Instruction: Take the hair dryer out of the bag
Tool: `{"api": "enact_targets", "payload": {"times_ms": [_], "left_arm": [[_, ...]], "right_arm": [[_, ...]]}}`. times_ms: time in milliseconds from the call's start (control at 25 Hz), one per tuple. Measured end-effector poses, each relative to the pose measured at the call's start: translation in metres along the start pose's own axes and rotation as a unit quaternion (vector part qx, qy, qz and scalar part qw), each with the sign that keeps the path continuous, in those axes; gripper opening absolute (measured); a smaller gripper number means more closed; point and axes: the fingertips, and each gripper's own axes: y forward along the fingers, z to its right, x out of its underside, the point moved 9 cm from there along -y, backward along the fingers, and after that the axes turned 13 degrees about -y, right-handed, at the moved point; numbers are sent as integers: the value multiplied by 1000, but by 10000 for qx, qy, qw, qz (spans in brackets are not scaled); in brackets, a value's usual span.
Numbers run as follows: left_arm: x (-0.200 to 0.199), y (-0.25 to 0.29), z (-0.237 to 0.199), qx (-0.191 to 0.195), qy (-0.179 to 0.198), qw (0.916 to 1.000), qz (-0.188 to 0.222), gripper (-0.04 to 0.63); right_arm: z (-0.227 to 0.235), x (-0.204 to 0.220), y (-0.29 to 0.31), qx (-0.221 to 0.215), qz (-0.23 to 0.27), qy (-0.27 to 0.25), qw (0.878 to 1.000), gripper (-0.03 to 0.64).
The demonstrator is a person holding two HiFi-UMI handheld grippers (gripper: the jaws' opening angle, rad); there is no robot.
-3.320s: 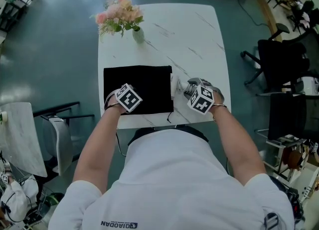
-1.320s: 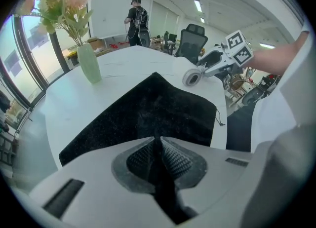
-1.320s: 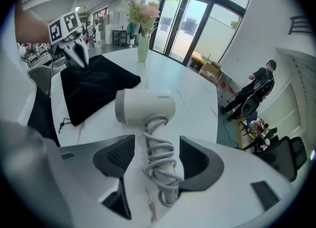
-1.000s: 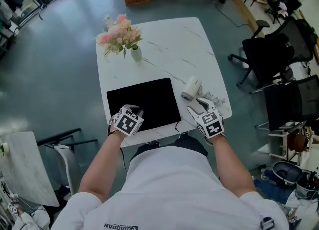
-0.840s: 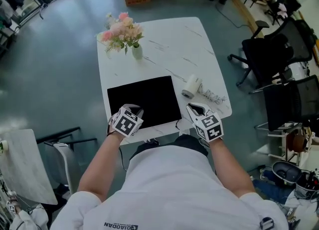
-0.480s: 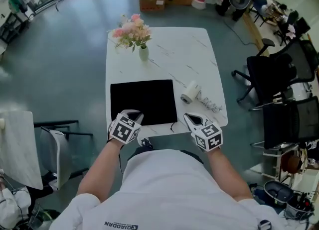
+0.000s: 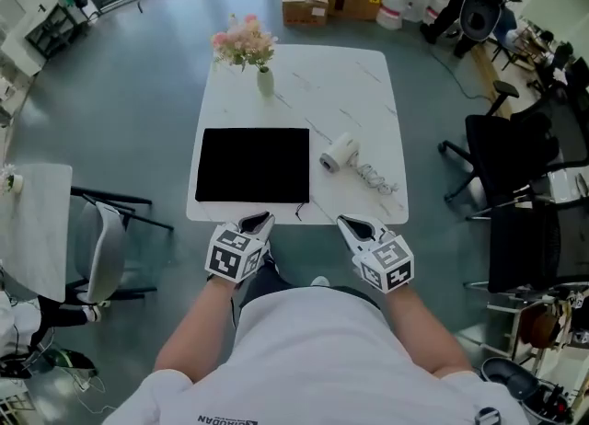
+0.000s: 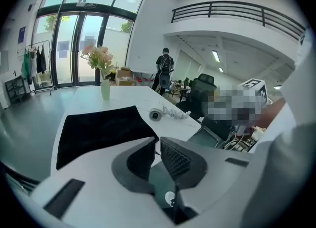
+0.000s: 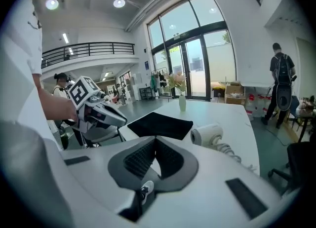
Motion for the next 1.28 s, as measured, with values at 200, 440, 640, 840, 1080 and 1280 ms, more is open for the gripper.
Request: {"api": "enact_targets", "payload": {"times_ms": [200,440,640,840,1080,1280], "left_arm": [[41,-19,48,-66,-113,9999,98,49],[59,-46,67,-239,1,9996,133,49],[47,-56,57,-227,99,9991,341,49],[44,-66,48,9,132,9994,322,49],[40,-82,28,199,141,9991,360,49],[41,-91,17,385,40,9985,386,49]], "right_arm": [[-16,24,-29,-294,242,514,9980,17],[-31,28,-52,-506,373,633,9960,15],[-41,24,-49,-333,355,501,9976,15],[-57,14,-41,-35,145,520,9985,15],[-85,-9,-24,73,75,379,9992,15],[-103,-5,-17,154,30,803,9966,15]]}}
